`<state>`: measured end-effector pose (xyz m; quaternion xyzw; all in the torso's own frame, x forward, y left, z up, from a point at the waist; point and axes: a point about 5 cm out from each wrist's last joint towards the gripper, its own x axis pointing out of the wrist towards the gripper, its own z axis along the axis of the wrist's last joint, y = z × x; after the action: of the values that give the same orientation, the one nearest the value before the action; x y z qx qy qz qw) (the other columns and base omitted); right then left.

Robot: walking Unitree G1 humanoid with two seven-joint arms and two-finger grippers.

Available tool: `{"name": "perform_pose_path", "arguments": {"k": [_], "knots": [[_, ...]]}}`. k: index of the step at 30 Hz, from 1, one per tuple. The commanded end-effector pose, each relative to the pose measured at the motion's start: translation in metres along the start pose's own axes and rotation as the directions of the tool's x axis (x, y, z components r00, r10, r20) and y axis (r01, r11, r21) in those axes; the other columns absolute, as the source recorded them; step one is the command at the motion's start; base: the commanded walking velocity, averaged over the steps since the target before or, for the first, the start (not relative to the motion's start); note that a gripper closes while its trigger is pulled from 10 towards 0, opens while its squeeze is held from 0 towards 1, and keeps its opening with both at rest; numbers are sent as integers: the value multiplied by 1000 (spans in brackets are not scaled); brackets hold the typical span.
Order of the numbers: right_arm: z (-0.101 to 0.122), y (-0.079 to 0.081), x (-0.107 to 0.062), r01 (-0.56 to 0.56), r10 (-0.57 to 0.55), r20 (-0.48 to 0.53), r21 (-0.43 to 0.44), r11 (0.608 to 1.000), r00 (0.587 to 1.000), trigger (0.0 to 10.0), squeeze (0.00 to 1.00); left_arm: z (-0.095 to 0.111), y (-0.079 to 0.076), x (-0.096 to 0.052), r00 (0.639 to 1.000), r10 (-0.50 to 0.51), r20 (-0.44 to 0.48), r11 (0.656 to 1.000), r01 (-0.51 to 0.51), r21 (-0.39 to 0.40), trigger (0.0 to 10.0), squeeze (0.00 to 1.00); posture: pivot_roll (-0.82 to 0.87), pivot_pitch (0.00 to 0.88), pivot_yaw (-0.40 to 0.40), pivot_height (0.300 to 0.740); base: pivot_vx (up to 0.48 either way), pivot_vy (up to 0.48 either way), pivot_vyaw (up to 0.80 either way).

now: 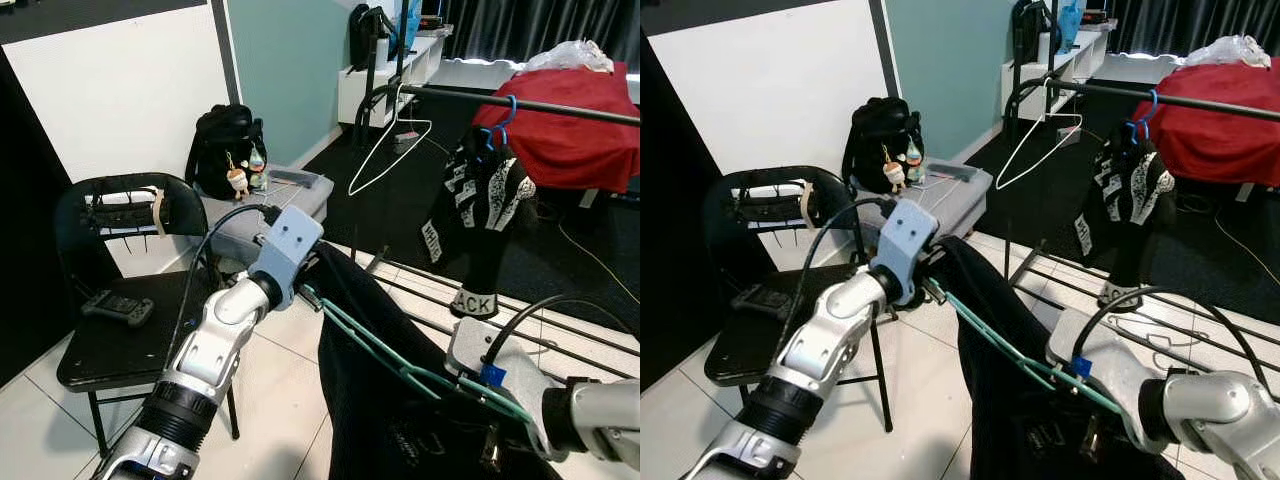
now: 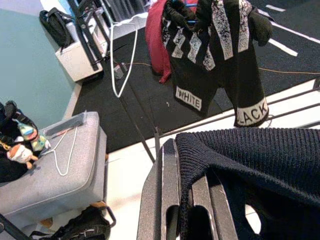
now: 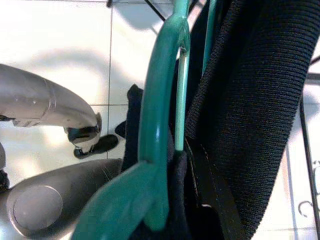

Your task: Hang hanger

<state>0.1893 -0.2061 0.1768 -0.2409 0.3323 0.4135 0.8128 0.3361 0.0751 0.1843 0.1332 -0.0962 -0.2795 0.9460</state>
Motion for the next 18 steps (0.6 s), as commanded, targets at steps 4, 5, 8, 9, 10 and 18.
{"name": "perform_pose_path", "arguments": {"k": [4, 5, 8, 9, 10, 18], "knots": [[-35, -2, 8, 44, -11, -173, 191, 981, 985, 10000, 0, 14, 42, -10, 981, 186, 59, 979, -190, 76, 10000, 0, -212, 0, 54, 740, 0, 0, 0], [-35, -5, 9, 67, -34, -166, 197, 978, 985, 10000, 0, 14, 41, -10, 981, 183, 60, 979, -187, 78, 10000, 0, -211, 0, 54, 740, 0, 0, 0], [-32, -10, 10, 102, -73, -148, 202, 974, 986, 10000, 0, 14, 39, -10, 983, 174, 62, 980, -179, 85, 10000, 0, -210, 0, 53, 740, 0, 0, 0], [-29, -18, 12, 153, -128, -125, 216, 964, 984, 10000, 0, 13, 36, -10, 984, 165, 62, 981, -170, 96, 10000, 0, -210, 0, 53, 740, 0, 0, 0], [-29, -18, 12, 153, -128, -125, 216, 964, 984, 10000, 0, 13, 36, -10, 984, 165, 62, 981, -170, 96, 10000, 0, -210, 0, 53, 740, 0, 0, 0], [-17, -51, 11, 352, -356, -48, 316, 881, 933, 10000, 0, 7, 26, -14, 989, 141, 46, 978, -146, 147, 10000, 0, -207, 0, 52, 740, 0, 0, 0]]}}
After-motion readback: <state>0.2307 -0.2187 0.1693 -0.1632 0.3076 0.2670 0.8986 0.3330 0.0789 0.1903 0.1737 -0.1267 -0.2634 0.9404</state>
